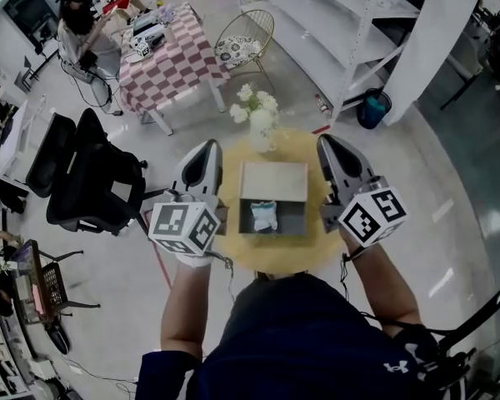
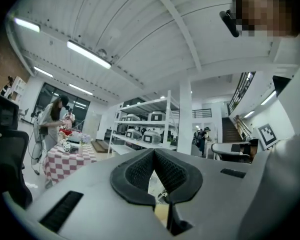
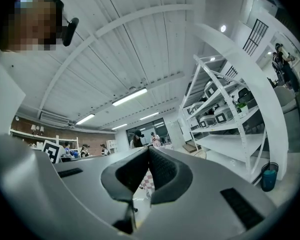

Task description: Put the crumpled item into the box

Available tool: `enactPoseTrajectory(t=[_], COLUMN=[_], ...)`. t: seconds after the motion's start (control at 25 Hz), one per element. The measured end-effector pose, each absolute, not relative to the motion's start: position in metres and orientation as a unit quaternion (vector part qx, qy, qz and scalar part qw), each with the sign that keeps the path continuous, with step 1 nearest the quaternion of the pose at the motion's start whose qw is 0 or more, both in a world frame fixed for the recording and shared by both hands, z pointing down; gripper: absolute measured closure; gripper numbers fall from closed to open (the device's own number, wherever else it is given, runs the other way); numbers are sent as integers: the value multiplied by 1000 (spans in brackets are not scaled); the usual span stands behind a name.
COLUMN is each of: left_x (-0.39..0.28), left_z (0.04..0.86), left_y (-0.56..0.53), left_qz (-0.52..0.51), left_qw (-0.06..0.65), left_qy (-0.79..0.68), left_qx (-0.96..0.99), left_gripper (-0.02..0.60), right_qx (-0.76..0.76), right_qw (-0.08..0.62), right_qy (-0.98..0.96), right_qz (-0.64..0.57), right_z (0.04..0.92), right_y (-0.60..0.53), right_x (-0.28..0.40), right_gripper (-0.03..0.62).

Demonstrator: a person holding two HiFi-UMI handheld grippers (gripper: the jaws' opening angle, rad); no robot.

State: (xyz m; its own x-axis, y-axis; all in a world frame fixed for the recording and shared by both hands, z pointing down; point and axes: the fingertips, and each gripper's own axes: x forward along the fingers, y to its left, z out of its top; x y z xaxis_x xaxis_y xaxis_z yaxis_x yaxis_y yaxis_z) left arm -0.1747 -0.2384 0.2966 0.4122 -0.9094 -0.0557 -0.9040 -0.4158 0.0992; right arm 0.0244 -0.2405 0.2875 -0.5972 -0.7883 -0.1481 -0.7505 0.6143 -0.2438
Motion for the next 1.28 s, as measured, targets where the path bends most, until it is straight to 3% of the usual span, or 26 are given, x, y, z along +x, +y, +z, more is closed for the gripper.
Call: enactPoseTrajectory(t=[0.96,1.28], left_x=[-179,-175], left_z=[297,294], left_y=[-234,-234], left_qz=[-68,-50], left_qw=[25,-6], left_qy=[-554,-557], left_qx=[830,829], left_gripper=[565,565], right_qx=[-436,-439], right_qw=[107,102], right_qy=[892,891], right_qz=[-61,-56], right_z=[287,290], right_y=[-238,-237], right_x=[27,28], right_gripper=[592,592])
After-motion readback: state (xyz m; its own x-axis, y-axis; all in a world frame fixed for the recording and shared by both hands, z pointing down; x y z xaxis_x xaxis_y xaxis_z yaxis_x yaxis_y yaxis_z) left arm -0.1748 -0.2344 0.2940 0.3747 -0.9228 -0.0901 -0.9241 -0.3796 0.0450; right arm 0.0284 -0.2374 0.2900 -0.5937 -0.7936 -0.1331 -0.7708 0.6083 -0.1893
